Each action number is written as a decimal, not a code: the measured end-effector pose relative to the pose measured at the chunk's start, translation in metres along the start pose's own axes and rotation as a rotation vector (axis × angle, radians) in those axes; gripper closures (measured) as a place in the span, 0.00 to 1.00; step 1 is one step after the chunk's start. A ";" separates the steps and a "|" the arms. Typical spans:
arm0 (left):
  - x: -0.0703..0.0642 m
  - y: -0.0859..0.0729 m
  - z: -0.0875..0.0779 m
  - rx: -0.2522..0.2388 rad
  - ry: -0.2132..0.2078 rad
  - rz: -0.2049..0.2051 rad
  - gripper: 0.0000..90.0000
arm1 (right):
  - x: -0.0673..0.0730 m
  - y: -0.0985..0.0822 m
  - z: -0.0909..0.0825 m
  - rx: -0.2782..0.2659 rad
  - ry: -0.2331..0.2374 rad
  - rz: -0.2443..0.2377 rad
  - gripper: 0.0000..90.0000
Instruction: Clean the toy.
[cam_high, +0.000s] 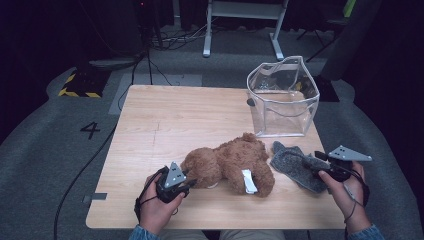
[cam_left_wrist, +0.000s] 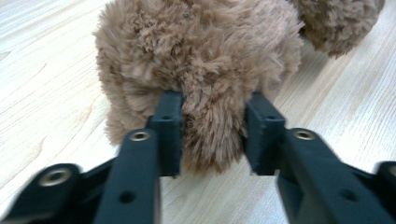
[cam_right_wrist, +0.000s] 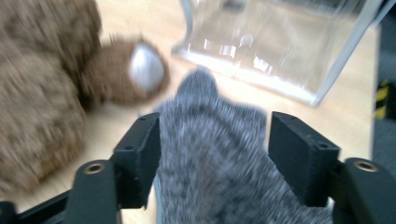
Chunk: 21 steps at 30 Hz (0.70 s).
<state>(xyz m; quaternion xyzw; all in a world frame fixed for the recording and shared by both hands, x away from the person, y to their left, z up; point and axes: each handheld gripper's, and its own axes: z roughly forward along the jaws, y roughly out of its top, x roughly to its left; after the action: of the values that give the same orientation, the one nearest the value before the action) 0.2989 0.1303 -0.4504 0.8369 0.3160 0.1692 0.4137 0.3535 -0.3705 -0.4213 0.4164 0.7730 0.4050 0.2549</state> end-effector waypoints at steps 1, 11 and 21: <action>-0.001 0.000 -0.001 -0.003 -0.006 -0.006 0.63 | 0.002 0.002 -0.003 -0.020 0.001 -0.001 0.35; -0.014 -0.009 -0.015 0.015 0.018 -0.018 0.36 | 0.078 -0.008 0.015 0.043 0.273 -0.119 0.33; -0.015 -0.006 0.002 0.033 0.073 0.086 0.77 | 0.102 -0.028 0.069 0.111 0.363 -0.092 0.37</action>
<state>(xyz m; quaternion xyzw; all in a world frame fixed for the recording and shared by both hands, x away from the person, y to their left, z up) 0.2868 0.1220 -0.4563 0.8497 0.2974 0.2122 0.3802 0.3386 -0.2645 -0.4881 0.3143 0.8457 0.4180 0.1061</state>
